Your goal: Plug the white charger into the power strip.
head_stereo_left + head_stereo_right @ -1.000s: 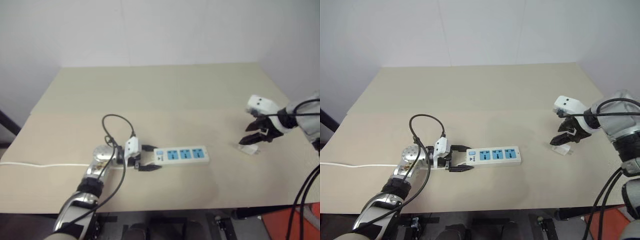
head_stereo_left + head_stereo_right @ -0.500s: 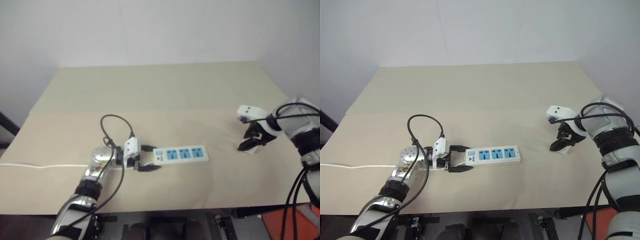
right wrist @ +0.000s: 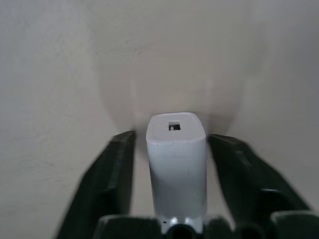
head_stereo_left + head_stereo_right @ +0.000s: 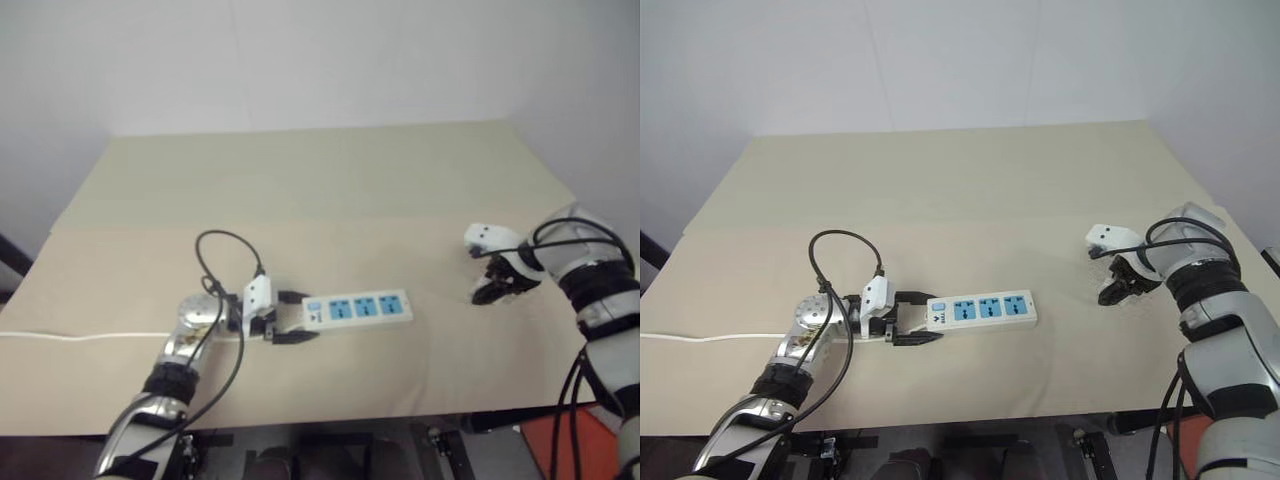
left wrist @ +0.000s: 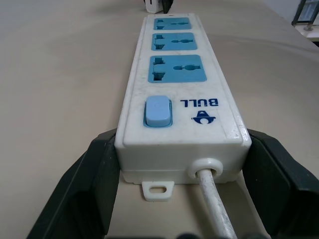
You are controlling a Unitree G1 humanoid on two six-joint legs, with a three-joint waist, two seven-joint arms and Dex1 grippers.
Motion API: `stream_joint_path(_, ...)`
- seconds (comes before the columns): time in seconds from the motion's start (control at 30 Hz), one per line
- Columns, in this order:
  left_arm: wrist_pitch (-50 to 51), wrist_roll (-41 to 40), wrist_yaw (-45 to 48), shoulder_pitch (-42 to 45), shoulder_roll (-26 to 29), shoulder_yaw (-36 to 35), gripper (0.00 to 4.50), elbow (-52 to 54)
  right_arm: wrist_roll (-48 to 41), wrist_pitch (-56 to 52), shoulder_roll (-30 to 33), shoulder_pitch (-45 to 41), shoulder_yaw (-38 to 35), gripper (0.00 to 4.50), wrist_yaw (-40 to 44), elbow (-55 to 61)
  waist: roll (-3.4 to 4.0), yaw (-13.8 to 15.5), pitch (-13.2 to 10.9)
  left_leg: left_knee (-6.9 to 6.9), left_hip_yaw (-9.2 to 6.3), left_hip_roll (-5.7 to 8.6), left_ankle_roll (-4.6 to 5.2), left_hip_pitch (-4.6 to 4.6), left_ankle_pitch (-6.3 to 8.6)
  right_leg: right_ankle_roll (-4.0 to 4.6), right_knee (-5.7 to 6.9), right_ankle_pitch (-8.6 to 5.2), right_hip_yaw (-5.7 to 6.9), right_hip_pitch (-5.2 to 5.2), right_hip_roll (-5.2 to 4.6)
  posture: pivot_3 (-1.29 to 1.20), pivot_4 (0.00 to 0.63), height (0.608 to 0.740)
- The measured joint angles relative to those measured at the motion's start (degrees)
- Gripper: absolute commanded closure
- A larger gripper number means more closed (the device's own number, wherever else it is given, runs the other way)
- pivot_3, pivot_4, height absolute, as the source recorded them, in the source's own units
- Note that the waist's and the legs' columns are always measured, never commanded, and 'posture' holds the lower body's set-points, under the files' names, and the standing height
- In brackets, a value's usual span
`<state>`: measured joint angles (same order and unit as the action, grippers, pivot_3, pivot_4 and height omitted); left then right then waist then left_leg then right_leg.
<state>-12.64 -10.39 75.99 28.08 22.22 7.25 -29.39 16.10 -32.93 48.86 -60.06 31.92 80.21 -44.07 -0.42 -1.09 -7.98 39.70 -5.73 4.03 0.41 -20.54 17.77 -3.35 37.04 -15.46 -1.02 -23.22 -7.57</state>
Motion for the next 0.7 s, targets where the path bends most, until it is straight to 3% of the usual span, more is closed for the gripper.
stream_joint_path(0.07, 0.23, 0.00, -0.13, 0.00, 0.09, 0.10, 1.23, 0.11, 0.62, 0.08, -0.37, 0.00, -0.49, 3.38, -0.45, -0.28, 0.00, 0.01, 0.00, 0.00, 0.00, 0.00, 0.00, 0.03, 0.00, 0.00, 0.00, 0.00, -0.01, 0.01, 0.00, 0.00, 0.150, 0.740)
stream_joint_path(0.4, 0.39, -0.11, 0.01, 0.31, 0.58, 0.25, 1.23, 0.01, 0.23, 0.09, -1.34, 0.39, -4.04, 3.38, -1.78, 2.76, 0.01, -0.16, 0.00, -0.02, 0.00, 0.04, 0.00, 0.05, 0.00, 0.01, 0.01, 0.01, -0.15, -0.09, 0.00, 0.00, 0.150, 0.740)
stream_joint_path(0.53, 0.71, -0.06, 0.72, 1.27, 1.08, 0.69, 1.23, -0.53, -6.03, -2.87, -3.21, 0.33, -11.58, 3.38, -2.18, 12.36, 0.01, -0.25, 0.00, -0.04, -0.02, 0.02, 0.00, 0.03, 0.00, 0.02, 0.06, 0.01, -0.15, -0.13, 0.01, 0.00, 0.150, 0.740)
stream_joint_path(0.7, 2.77, 0.28, 1.73, 4.72, 2.00, 1.23, 1.23, -3.15, -19.09, -10.14, -10.57, 2.95, -25.06, 3.38, -6.26, 31.16, -0.03, -0.12, 0.02, -0.01, -0.18, 0.02, 0.00, -0.04, 0.00, 0.01, 0.14, 0.03, -0.06, -0.10, 0.01, 0.00, 0.150, 0.740)
